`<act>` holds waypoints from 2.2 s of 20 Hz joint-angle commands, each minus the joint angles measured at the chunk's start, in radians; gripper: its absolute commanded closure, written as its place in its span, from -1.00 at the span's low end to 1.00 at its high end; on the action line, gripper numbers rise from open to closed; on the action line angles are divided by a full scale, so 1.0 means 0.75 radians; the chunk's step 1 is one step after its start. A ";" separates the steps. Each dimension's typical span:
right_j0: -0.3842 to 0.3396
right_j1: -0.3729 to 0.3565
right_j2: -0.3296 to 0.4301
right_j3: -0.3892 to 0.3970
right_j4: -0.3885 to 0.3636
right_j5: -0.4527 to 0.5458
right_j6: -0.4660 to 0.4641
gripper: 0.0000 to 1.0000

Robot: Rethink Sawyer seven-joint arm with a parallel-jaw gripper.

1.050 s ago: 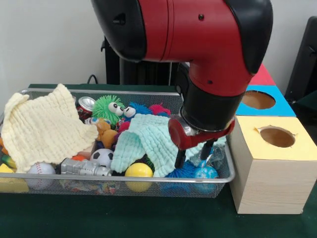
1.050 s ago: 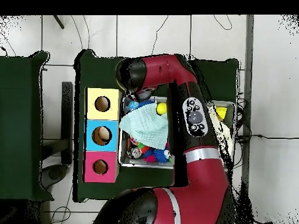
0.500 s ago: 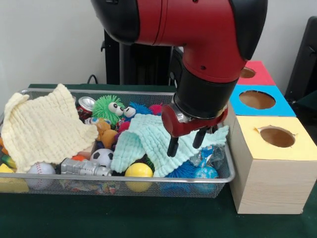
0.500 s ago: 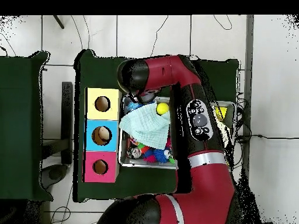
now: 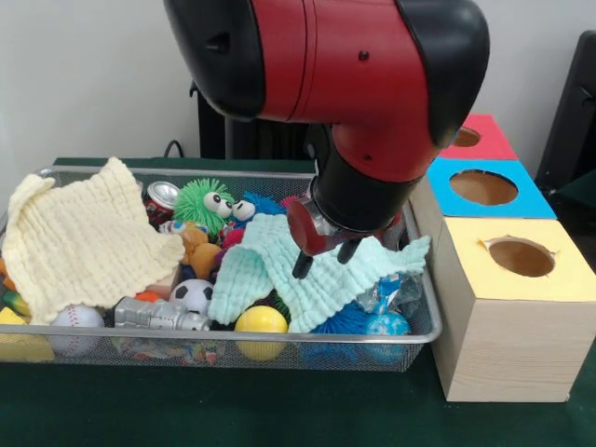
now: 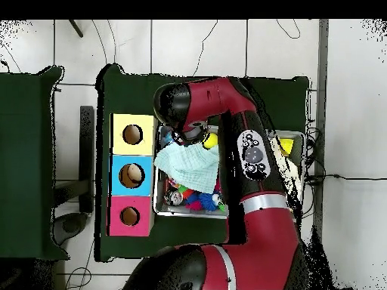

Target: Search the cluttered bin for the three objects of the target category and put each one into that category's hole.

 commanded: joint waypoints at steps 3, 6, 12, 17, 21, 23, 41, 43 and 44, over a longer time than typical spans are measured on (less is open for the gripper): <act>0.020 0.122 -0.024 0.015 -0.178 0.188 -0.443 -1.00; 0.007 0.160 -0.013 0.035 -0.195 0.132 -0.408 -1.00; -0.032 0.201 0.005 0.106 -0.205 -0.028 -0.343 -1.00; -0.035 0.234 0.029 0.086 -0.204 -0.042 -0.350 -1.00; -0.042 0.236 0.042 0.090 -0.193 -0.056 -0.362 -1.00; -0.040 0.239 0.045 0.083 -0.192 -0.048 -0.366 -1.00; -0.049 0.152 0.048 0.197 -0.217 -0.274 -0.268 1.00; -0.045 0.045 0.035 0.289 -0.227 -0.368 -0.212 1.00; -0.048 -0.031 0.024 0.351 -0.225 -0.398 -0.196 1.00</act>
